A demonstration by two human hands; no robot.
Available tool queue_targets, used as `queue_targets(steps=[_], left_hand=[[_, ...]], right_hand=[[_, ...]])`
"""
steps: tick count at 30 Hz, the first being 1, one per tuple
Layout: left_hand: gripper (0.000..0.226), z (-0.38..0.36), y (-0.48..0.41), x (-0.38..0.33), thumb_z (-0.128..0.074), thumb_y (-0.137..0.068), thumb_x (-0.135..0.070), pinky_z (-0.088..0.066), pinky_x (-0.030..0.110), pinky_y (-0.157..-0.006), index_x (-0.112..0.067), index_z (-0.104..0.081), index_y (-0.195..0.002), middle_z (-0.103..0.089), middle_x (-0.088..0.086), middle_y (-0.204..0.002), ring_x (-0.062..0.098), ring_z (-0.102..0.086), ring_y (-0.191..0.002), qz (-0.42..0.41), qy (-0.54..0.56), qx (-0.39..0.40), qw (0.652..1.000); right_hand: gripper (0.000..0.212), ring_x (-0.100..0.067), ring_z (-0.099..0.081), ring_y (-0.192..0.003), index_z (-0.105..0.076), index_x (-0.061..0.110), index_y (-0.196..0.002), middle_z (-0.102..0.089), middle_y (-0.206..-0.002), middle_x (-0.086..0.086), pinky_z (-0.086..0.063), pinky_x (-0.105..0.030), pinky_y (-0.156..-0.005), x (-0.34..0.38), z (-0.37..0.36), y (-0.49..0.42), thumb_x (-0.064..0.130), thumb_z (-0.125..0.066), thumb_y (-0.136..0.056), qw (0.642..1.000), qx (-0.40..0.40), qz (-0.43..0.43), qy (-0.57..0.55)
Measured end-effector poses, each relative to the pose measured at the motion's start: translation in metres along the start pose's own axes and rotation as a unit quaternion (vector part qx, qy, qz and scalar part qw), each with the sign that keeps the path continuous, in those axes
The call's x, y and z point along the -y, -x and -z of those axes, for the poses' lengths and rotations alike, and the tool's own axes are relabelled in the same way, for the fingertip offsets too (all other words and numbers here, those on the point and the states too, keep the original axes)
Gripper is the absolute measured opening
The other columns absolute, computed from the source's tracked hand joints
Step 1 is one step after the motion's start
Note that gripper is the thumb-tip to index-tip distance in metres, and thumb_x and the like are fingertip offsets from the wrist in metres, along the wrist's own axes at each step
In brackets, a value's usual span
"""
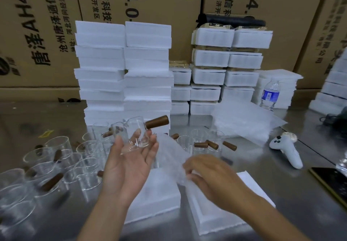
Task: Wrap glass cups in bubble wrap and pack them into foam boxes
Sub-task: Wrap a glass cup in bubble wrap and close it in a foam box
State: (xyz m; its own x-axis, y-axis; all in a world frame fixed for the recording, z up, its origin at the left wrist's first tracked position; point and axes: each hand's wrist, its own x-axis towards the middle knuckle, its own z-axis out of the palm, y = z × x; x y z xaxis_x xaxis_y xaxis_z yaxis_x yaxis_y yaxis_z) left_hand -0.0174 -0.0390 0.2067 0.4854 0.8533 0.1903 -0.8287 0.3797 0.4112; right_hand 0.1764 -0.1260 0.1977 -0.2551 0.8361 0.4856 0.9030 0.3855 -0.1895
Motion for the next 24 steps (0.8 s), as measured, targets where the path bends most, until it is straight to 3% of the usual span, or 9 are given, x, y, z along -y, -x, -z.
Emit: queue_targets(steps=[2, 5, 8, 10, 11, 13, 15, 19, 24], left_hand=[[0.081, 0.0, 0.007, -0.007, -0.098, -0.034, -0.032, -0.058, 0.032, -0.075, -0.008, -0.06, -0.102, -0.067, 0.011, -0.097, 0.022, -0.07, -0.087, -0.008, -0.009, 0.004, 1.0], [0.084, -0.001, 0.013, -0.013, -0.097, -0.037, -0.034, -0.057, 0.031, -0.077, -0.011, -0.056, -0.106, -0.067, 0.009, -0.097, 0.02, -0.069, -0.089, -0.007, -0.038, 0.015, 0.999], [0.08, -0.008, 0.013, -0.009, -0.097, -0.033, -0.034, -0.057, 0.033, -0.081, -0.012, -0.059, -0.1, -0.067, 0.01, -0.096, 0.022, -0.069, -0.087, 0.012, -0.098, 0.015, 0.995], [0.07, -0.014, 0.011, 0.002, -0.097, -0.035, -0.033, -0.058, 0.033, -0.08, -0.012, -0.062, -0.091, -0.069, 0.01, -0.093, 0.025, -0.07, -0.085, 0.029, -0.162, 0.011, 0.986], [0.063, -0.017, 0.01, 0.009, -0.095, -0.041, -0.031, -0.058, 0.033, -0.079, -0.011, -0.063, -0.092, -0.07, 0.011, -0.094, 0.026, -0.07, -0.087, 0.037, -0.195, 0.009, 0.98], [0.053, -0.022, 0.007, 0.026, -0.082, -0.062, -0.026, -0.058, 0.033, -0.08, -0.008, -0.06, -0.106, -0.07, 0.012, -0.101, 0.029, -0.07, -0.091, 0.046, -0.24, -0.005, 0.97], [0.053, -0.024, 0.004, 0.041, -0.07, -0.069, -0.019, -0.058, 0.031, -0.079, -0.006, -0.052, -0.117, -0.071, 0.009, -0.099, 0.027, -0.07, -0.09, 0.061, -0.267, -0.009, 0.962], [0.064, -0.027, 0.0, 0.064, -0.073, -0.071, -0.019, -0.057, 0.028, -0.078, -0.001, -0.048, -0.127, -0.073, 0.006, -0.094, 0.023, -0.07, -0.085, 0.09, -0.294, 0.013, 0.951], [0.05, -0.024, -0.004, 0.084, -0.076, -0.074, -0.028, -0.054, 0.025, -0.078, -0.015, -0.056, -0.118, -0.073, 0.004, -0.102, 0.019, -0.07, -0.095, 0.131, -0.358, 0.068, 0.922]], right_hand=[[0.017, -0.016, -0.058, -0.099, -0.064, 0.016, -0.095, -0.067, -0.104, 0.003, -0.043, -0.031, -0.088, 0.01, -0.012, 0.002, 0.026, -0.05, -0.092, 0.997, 0.06, 0.041, 0.01], [0.029, -0.009, -0.052, -0.109, -0.06, 0.03, -0.11, -0.062, -0.117, 0.01, -0.04, -0.027, -0.095, 0.013, -0.022, 0.004, 0.049, -0.048, -0.092, 0.991, 0.124, -0.032, -0.046], [0.021, 0.007, -0.056, -0.1, -0.052, 0.045, -0.108, -0.063, -0.108, 0.022, -0.046, -0.024, -0.091, 0.009, -0.014, -0.001, 0.048, -0.055, -0.087, 0.972, -0.026, -0.147, -0.183], [0.03, 0.009, -0.056, -0.097, -0.045, 0.05, -0.111, -0.06, -0.106, 0.027, -0.045, -0.014, -0.085, 0.003, -0.005, -0.006, 0.042, -0.059, -0.086, 0.939, -0.137, -0.182, -0.256], [0.037, 0.009, -0.056, -0.098, -0.043, 0.049, -0.117, -0.057, -0.111, 0.028, -0.044, -0.01, -0.084, 0.0, 0.0, -0.007, 0.041, -0.06, -0.086, 0.935, -0.156, -0.182, -0.263], [0.042, 0.007, -0.055, -0.104, -0.042, 0.044, -0.127, -0.054, -0.118, 0.027, -0.043, -0.013, -0.088, -0.005, 0.008, -0.006, 0.04, -0.058, -0.088, 0.955, -0.135, -0.158, -0.21], [0.034, 0.005, -0.054, -0.104, -0.051, 0.038, -0.124, -0.056, -0.115, 0.023, -0.044, -0.02, -0.09, -0.013, 0.011, 0.0, 0.033, -0.055, -0.091, 0.977, -0.104, -0.129, -0.134], [0.025, 0.01, -0.05, -0.094, -0.054, 0.041, -0.11, -0.052, -0.1, 0.029, -0.037, -0.006, -0.079, -0.024, 0.016, 0.015, 0.023, -0.053, -0.093, 0.983, -0.089, -0.134, -0.09], [0.013, -0.006, -0.052, -0.077, -0.061, 0.03, -0.1, -0.057, -0.087, 0.02, -0.044, -0.028, -0.068, -0.034, 0.022, 0.029, 0.022, -0.051, -0.095, 0.985, -0.046, -0.154, -0.056]])
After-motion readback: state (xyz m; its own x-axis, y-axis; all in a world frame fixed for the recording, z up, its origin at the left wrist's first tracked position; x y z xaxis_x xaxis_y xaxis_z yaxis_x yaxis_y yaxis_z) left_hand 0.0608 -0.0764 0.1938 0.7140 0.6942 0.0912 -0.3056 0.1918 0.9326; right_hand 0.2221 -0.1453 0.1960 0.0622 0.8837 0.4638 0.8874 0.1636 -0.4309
